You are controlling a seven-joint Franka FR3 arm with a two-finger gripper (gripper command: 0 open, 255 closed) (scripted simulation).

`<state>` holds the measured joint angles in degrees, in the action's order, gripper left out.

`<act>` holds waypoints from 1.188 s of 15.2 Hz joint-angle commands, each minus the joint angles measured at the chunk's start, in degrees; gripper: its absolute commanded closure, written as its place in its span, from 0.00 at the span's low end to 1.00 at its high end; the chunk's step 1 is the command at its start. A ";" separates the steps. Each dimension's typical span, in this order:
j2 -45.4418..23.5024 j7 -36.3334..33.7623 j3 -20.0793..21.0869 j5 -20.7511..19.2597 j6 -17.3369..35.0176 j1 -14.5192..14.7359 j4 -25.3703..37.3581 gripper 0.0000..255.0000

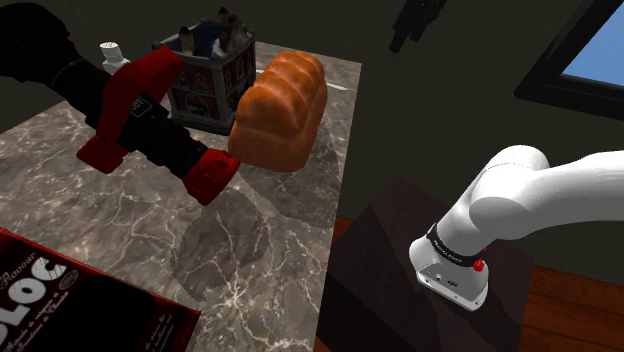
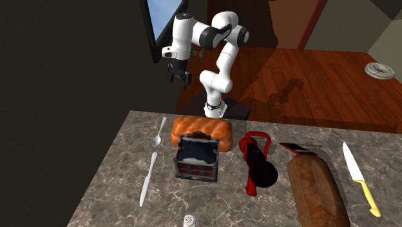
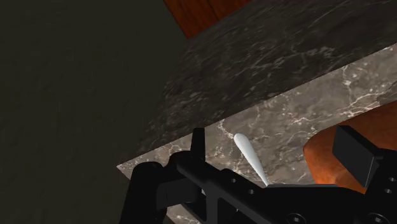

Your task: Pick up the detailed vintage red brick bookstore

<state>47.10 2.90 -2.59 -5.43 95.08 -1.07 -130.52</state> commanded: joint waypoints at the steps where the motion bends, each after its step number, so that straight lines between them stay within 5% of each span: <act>1: 0.00 0.00 0.00 0.00 0.00 0.00 0.00 0.00; 18: -18.77 6.28 5.02 8.14 21.56 11.34 9.45 0.00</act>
<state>29.96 8.66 2.14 2.30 115.42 9.66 -122.29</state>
